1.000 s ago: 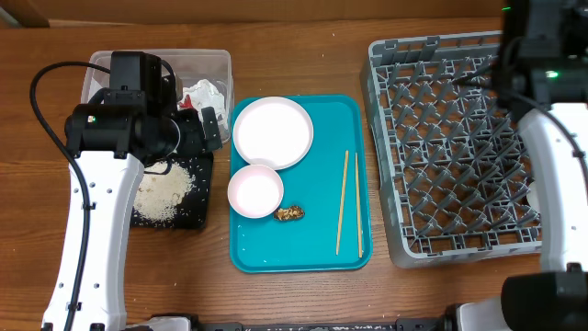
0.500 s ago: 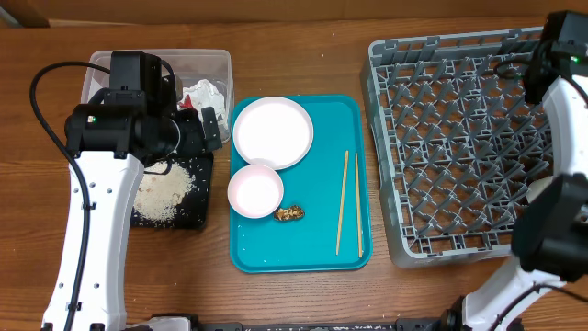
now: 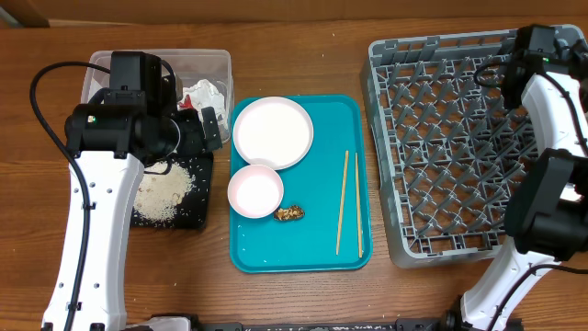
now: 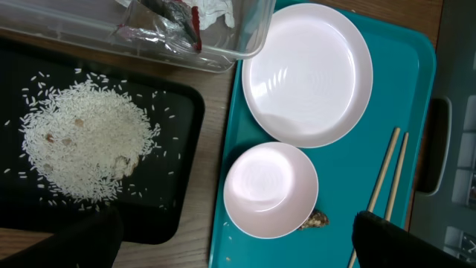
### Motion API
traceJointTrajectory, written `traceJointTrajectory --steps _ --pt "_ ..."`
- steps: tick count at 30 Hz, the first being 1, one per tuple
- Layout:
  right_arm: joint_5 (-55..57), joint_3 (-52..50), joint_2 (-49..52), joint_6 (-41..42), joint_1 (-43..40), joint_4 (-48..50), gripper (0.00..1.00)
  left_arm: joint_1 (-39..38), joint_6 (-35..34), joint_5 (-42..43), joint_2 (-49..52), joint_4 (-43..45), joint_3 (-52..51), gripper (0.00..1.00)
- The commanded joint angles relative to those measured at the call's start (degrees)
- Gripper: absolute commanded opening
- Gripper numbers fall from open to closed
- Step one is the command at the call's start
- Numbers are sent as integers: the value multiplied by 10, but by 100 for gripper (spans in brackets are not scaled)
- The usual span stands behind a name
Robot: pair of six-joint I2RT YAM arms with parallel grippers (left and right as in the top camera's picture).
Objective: Sort waste into correct bins and load items into the dishwasher
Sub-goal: 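Lift the grey bowl with the right gripper over the dish rack, then lower the grey bowl into the rack and release, withdraw right gripper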
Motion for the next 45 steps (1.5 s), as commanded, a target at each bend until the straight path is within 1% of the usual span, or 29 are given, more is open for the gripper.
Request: traceJointTrajectory --steps 1,5,10,15,22,23,26,30,33,36,37,40,41,43,45 --pt "-51 -4 2 10 9 -21 4 2 -12 0 -2 2 9 100" --pt "-54 -4 2 47 20 -60 4 2 -12 0 -2 2 9 100" --pt "-71 -3 2 115 36 -128 4 2 -12 0 -2 2 9 100" --pt "-117 -3 1 116 50 -168 4 2 -12 0 -2 2 9 100" --pt "-132 -2 -26 116 71 -213 4 2 -12 0 -2 2 9 100" --pt "-136 -2 -38 116 75 -215 5 2 -12 0 -2 2 9 100" --pt "-161 -2 -80 116 85 -216 18 2 -12 0 -2 2 9 100" --pt "-219 -2 -141 116 96 -216 26 2 -12 0 -2 1 9 100" --pt "-288 -2 -182 96 105 -215 29 2 -12 0 -2 1 9 100" --pt "-393 -2 -212 49 119 -211 33 2 -12 0 -2 2 9 100" --pt "-481 -2 -221 -2 132 -205 35 2 -12 0 -2 2 9 100" --pt "-609 -2 -222 -69 158 -200 42 2 -12 -1 -2 3 9 100" --pt "-651 -3 -221 -83 171 -200 43 2 -12 -2 -2 3 9 100" --pt "-710 -4 -218 -96 200 -202 44 2 -12 -2 -2 3 9 100" --pt "-745 -4 -214 -101 233 -202 46 2 -12 -2 -2 3 9 100"
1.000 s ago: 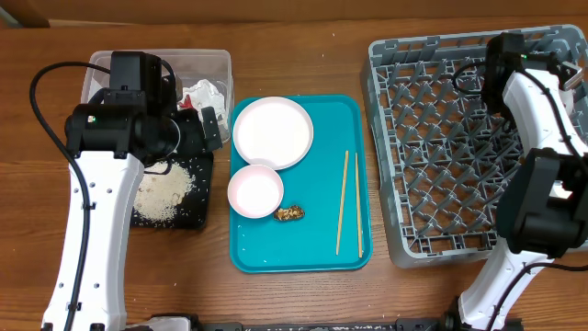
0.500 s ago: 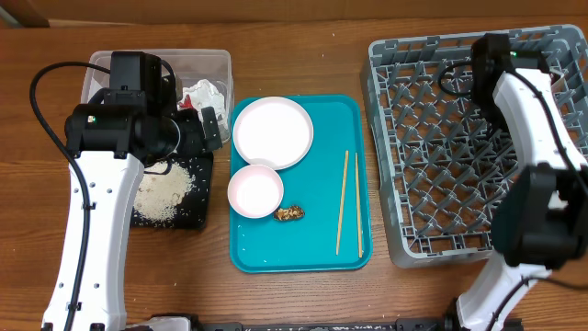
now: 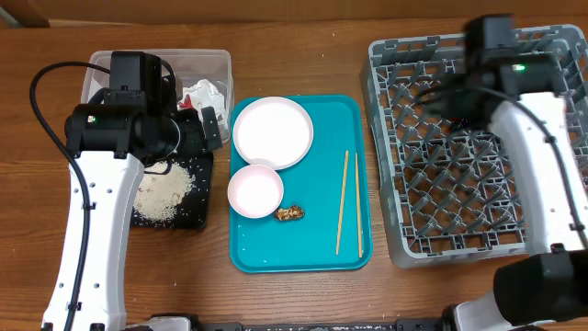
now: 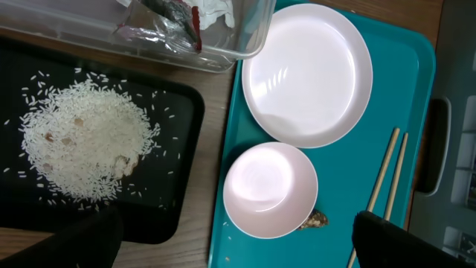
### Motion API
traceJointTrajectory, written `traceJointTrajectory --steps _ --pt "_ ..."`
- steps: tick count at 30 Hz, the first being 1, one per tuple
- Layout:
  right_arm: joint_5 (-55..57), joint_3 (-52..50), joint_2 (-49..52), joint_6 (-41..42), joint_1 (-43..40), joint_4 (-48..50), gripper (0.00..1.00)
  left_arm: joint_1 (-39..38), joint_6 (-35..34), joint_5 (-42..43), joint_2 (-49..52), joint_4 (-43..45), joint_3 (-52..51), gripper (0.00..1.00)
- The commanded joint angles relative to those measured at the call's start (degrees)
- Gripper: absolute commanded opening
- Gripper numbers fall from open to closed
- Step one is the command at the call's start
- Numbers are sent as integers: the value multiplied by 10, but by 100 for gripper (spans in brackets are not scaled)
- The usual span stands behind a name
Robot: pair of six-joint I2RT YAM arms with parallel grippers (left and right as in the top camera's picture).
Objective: Sort waste into correct bins and load items into the dishwasher
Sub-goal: 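Lower the grey bowl into the rack and release, withdraw right gripper, then grasp the pink bowl rim on the teal tray with the right gripper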
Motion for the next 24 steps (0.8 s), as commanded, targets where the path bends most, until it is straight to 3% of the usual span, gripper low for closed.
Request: traceJointTrajectory --steps 1,7,13,24 --pt "-145 0 6 -49 56 3 47 2 -10 -2 -2 2 9 100" --pt "-142 -6 22 -48 162 13 51 2 -10 -13 -2 1 9 100" --pt "-139 -7 73 -20 232 16 51 8 -30 -88 -2 -19 9 100" --pt "-141 -7 168 -12 310 47 54 106 -46 -94 -2 -50 9 100"
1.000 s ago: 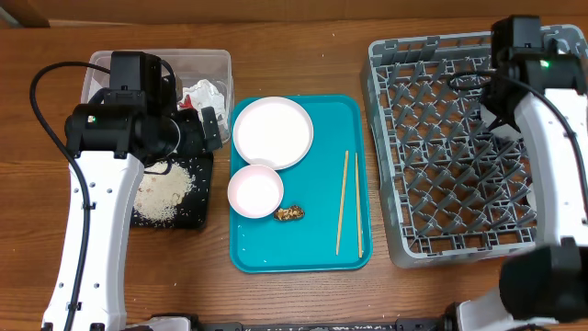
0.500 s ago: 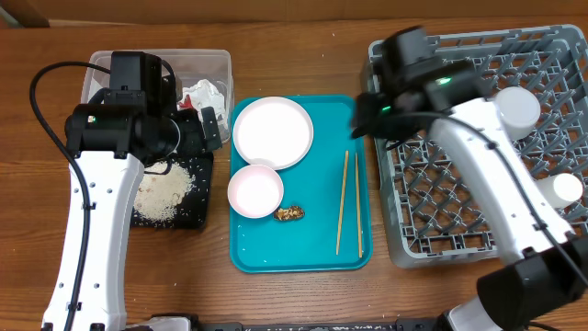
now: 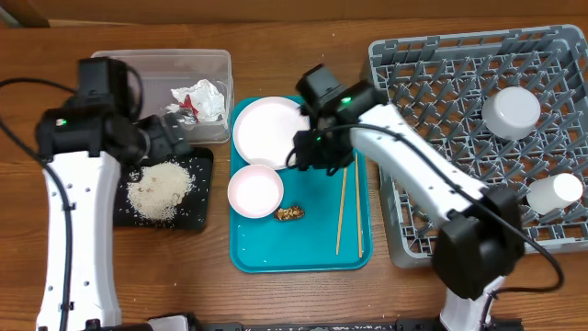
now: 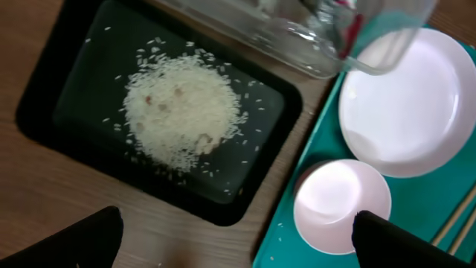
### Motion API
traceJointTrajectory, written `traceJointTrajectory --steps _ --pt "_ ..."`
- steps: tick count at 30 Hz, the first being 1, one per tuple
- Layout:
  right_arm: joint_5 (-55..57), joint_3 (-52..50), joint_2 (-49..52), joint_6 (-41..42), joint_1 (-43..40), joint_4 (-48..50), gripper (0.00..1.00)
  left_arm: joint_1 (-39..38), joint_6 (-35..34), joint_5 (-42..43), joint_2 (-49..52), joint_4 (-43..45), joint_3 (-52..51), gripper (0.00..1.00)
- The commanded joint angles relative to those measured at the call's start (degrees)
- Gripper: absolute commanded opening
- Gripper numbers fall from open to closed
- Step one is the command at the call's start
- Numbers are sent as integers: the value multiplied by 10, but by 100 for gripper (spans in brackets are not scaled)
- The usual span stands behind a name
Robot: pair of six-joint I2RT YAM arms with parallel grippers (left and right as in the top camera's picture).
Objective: Sort waste into correct bins and load items into the dishwasher
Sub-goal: 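Grasp the pink bowl rim on the teal tray with the right gripper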
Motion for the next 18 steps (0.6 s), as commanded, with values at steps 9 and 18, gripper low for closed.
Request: traceJointTrajectory --steps 9,18 --pt "-5 -3 88 6 63 37 50 26 -14 -12 -2 -1 9 100" --pt "-4 -3 91 32 64 46 39 26 -14 -12 -2 -2 9 100"
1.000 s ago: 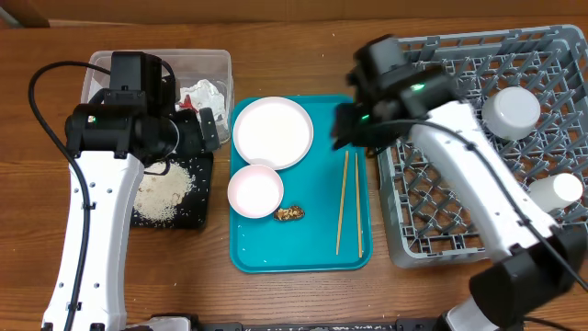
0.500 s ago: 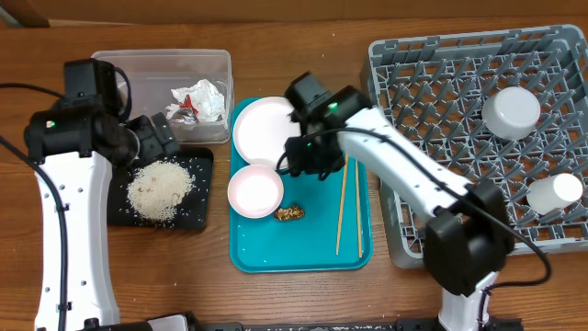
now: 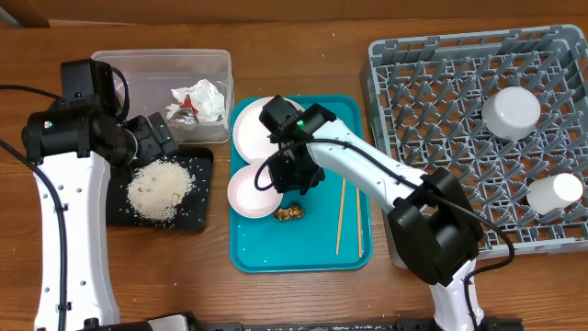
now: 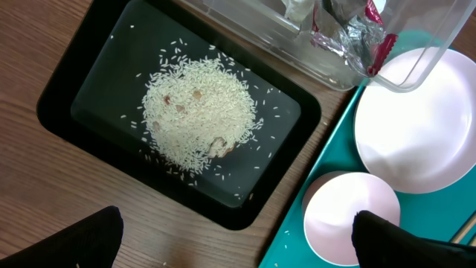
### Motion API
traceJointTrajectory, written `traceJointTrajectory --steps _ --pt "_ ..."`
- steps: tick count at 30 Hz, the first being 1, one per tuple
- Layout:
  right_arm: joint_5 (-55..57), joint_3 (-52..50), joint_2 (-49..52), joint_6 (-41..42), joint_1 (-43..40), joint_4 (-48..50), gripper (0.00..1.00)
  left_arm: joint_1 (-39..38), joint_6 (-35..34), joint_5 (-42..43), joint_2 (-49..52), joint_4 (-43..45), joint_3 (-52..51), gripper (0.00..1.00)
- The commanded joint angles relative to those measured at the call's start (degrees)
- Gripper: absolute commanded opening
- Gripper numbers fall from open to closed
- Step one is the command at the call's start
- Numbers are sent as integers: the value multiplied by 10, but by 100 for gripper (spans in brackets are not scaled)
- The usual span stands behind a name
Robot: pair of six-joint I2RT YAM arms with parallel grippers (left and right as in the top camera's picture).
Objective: Sort waste into correct bins and load items into the dishwasher
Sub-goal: 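Grasp the pink bowl rim on the teal tray with the right gripper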
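Observation:
On the teal tray (image 3: 323, 241) lie a white plate (image 3: 262, 131), a white bowl (image 3: 248, 193), a brown food scrap (image 3: 289, 213) and a pair of chopsticks (image 3: 349, 204). My right gripper (image 3: 292, 175) hangs low over the bowl's right rim, just above the scrap; its jaws are hidden from above. My left gripper (image 4: 234, 240) is open and empty, above the table edge between the black tray (image 4: 89, 82) of rice (image 4: 197, 115) and the bowl (image 4: 349, 216). The left wrist view also shows the plate (image 4: 416, 134).
A clear bin (image 3: 129, 69) with crumpled wrappers (image 3: 197, 97) stands at the back left, behind the black tray (image 3: 197, 216). The grey dish rack (image 3: 432, 138) on the right holds two white cups (image 3: 511, 112).
My right gripper has moved from over the plate's right edge down-left to the bowl's right rim, by the food scrap. The left arm has shifted slightly left, its gripper still open.
At first my right arm was at the rack's far right and the left gripper hung open over the tray's left side. Then the right arm lay across the rack. Later it reached over the plate, two cups showing in the rack. Now it is by the bowl.

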Motion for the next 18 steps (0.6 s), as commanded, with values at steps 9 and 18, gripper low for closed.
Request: traceJointTrajectory --steps 9,18 --pt "1 -2 1 16 0 11 39 1 -6 -6 -2 -1 9 100" --pt "0 -29 1 44 0 37 36 1 -6 -5 -2 -2 9 100"
